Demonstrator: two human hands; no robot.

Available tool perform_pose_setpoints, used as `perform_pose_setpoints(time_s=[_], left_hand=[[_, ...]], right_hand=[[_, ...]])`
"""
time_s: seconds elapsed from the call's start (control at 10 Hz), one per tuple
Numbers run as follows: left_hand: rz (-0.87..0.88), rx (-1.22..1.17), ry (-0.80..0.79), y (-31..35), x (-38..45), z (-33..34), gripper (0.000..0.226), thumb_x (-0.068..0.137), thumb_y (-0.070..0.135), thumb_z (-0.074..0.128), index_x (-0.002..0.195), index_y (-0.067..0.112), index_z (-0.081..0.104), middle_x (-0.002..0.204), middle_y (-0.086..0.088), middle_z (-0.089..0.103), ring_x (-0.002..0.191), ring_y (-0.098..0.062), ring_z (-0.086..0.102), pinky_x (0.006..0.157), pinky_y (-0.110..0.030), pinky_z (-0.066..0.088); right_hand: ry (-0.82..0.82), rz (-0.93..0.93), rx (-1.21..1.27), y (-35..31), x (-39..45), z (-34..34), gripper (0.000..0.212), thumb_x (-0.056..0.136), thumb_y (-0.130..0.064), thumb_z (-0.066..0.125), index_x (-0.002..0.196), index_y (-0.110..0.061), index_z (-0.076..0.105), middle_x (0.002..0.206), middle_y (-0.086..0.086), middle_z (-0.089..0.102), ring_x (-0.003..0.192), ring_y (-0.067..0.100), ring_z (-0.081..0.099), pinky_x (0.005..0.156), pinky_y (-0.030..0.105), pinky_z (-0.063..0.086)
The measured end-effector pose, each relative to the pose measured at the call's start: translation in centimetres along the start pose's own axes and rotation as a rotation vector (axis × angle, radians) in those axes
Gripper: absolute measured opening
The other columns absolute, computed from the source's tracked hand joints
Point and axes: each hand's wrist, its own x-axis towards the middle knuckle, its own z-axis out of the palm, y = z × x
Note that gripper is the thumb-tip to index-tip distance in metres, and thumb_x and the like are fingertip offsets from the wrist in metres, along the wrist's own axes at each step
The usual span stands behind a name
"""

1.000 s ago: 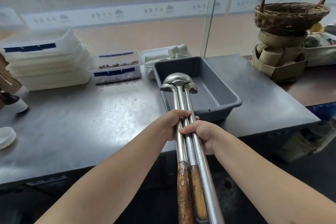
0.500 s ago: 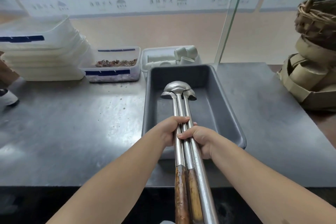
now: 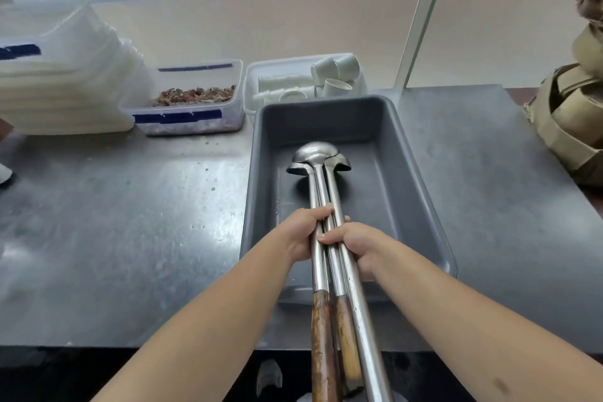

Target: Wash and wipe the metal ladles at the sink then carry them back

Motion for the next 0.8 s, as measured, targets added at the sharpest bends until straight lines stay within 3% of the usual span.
perform_pose_setpoints(time_s=[0.2, 0.4, 0.5, 0.6, 0.7, 0.8], left_hand=[[0.123, 0.140, 0.102, 1.3, 1.9, -0.5, 0.014, 0.098, 0.012, 0.049, 0.101, 0.001, 0.056, 0.085, -0.015, 0.063, 0.075, -0.027, 0.065, 0.070, -0.041, 0.057], [0.193, 0.237, 0.123, 3.4, 3.0, -1.4, 0.008, 0.095, 0.009, 0.056, 0.091, 0.006, 0.049, 0.076, -0.010, 0.057, 0.062, -0.022, 0.062, 0.063, -0.038, 0.056], [0.264, 0.317, 0.145, 4.3, 3.3, -1.5, 0.007, 0.093, 0.005, 0.057, 0.091, 0.007, 0.050, 0.076, -0.009, 0.055, 0.060, -0.021, 0.059, 0.057, -0.034, 0.053], [0.274, 0.370, 0.171, 5.1, 3.7, -1.7, 0.015, 0.090, 0.009, 0.060, 0.100, 0.007, 0.049, 0.090, -0.013, 0.057, 0.070, -0.022, 0.059, 0.062, -0.035, 0.052], [0.276, 0.455, 0.222, 6.0, 4.7, -2.2, 0.061, 0.088, 0.022, 0.064, 0.141, 0.013, 0.035, 0.145, -0.011, 0.040, 0.109, -0.023, 0.057, 0.086, -0.038, 0.051], [0.344, 0.717, 0.319, 6.5, 4.2, -2.5, 0.080, 0.090, 0.032, 0.059, 0.155, 0.023, 0.013, 0.158, -0.003, 0.024, 0.120, -0.016, 0.049, 0.101, -0.038, 0.043]], right_hand=[[0.045, -0.100, -0.047, -0.9, 2.5, 0.1, 0.020, 0.088, -0.008, 0.068, 0.105, 0.003, 0.065, 0.087, 0.021, 0.073, 0.070, 0.030, 0.073, 0.061, 0.039, 0.059], [0.047, -0.094, -0.051, -2.6, 4.1, -0.1, 0.026, 0.088, -0.016, 0.071, 0.105, 0.002, 0.066, 0.088, 0.019, 0.074, 0.075, 0.031, 0.073, 0.072, 0.045, 0.061], [0.061, -0.104, -0.096, -3.3, 4.9, -0.2, 0.042, 0.081, -0.029, 0.078, 0.110, 0.000, 0.067, 0.095, 0.016, 0.075, 0.086, 0.031, 0.074, 0.082, 0.050, 0.059], [0.110, -0.148, -0.189, -3.5, 6.7, -0.7, 0.096, 0.050, -0.060, 0.087, 0.126, -0.010, 0.058, 0.111, 0.011, 0.072, 0.102, 0.030, 0.069, 0.091, 0.051, 0.055], [0.082, -0.157, -0.222, -4.5, 5.8, 0.0, 0.106, 0.062, -0.068, 0.077, 0.145, -0.016, 0.036, 0.144, 0.006, 0.049, 0.131, 0.027, 0.047, 0.109, 0.047, 0.038], [0.144, -0.178, -0.280, -5.2, 5.3, 0.2, 0.095, 0.080, -0.065, 0.064, 0.152, -0.021, 0.021, 0.157, 0.006, 0.029, 0.142, 0.029, 0.030, 0.112, 0.045, 0.028]])
